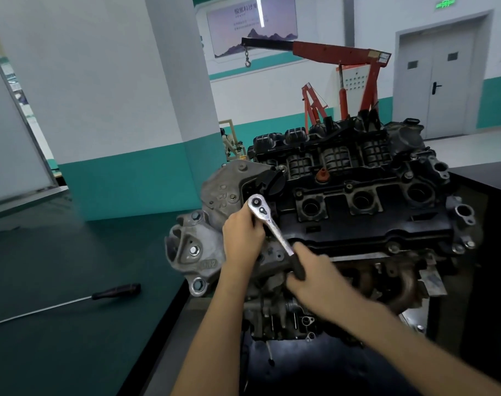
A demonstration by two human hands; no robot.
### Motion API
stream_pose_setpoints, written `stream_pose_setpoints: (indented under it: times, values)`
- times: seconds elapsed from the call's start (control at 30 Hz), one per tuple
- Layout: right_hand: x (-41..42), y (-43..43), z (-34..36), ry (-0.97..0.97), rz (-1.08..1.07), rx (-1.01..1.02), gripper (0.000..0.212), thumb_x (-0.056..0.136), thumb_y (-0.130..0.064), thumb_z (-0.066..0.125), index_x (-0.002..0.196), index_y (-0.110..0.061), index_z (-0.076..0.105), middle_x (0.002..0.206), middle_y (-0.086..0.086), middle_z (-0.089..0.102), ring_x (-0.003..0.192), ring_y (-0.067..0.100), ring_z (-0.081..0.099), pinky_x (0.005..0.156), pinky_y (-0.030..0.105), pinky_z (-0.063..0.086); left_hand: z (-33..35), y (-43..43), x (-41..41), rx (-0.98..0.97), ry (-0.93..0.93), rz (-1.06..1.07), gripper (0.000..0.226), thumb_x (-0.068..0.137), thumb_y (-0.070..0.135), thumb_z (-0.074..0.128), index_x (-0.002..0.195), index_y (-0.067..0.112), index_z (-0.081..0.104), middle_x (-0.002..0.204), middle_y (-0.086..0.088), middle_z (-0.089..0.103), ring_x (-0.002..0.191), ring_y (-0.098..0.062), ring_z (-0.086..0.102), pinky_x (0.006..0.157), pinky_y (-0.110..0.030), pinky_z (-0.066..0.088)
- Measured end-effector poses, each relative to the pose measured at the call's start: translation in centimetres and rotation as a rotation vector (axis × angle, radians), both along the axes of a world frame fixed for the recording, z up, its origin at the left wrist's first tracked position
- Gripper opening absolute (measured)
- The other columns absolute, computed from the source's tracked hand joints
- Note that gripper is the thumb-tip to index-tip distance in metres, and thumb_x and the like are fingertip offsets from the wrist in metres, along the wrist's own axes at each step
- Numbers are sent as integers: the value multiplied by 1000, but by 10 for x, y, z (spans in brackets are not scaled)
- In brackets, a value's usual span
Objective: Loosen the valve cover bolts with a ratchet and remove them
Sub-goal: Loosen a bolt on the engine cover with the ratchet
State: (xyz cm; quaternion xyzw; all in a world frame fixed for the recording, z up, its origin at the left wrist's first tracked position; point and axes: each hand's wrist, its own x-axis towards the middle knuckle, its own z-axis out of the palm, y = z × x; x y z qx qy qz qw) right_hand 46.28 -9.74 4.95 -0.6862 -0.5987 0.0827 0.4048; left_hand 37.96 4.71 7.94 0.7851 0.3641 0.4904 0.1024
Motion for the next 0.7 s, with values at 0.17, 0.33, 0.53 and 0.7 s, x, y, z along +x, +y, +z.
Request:
stream_pose_setpoints:
  times: [0.17,0.33,0.53,0.7]
  values:
    - [-60,23,-27,240,-87,113,34,86,-8,52,118,-14,44,81,16,61,76,38,62,65,43,54,-4,5,0,-43,-26,-42,11,89,12,59,82,19,63,76,-1,69,73,-21,64,71,-42,51]
    - [-26,14,-17,126,-26,33,36,81,-7,55,115,-19,50,83,14,62,75,36,62,68,39,54,-2,2,-3,-7,-80,-120,14,87,19,63,85,33,65,79,8,71,78,-11,66,73,-35,52]
    - [75,0,56,-567,-61,-142,31,85,-15,61,113,-23,52,74,-1,51,74,29,62,64,32,45,2,-2,-4,41,49,-104,13,94,23,56,97,18,67,70,9,61,78,-23,63,65,-33,37]
    - [66,-1,57,-623,-162,-83,22,85,-21,60,105,-24,49,77,-2,45,85,33,63,64,32,38,1,-8,-1,-7,-2,-4,14,94,13,56,87,4,64,77,-13,68,76,-35,61,64,-37,40]
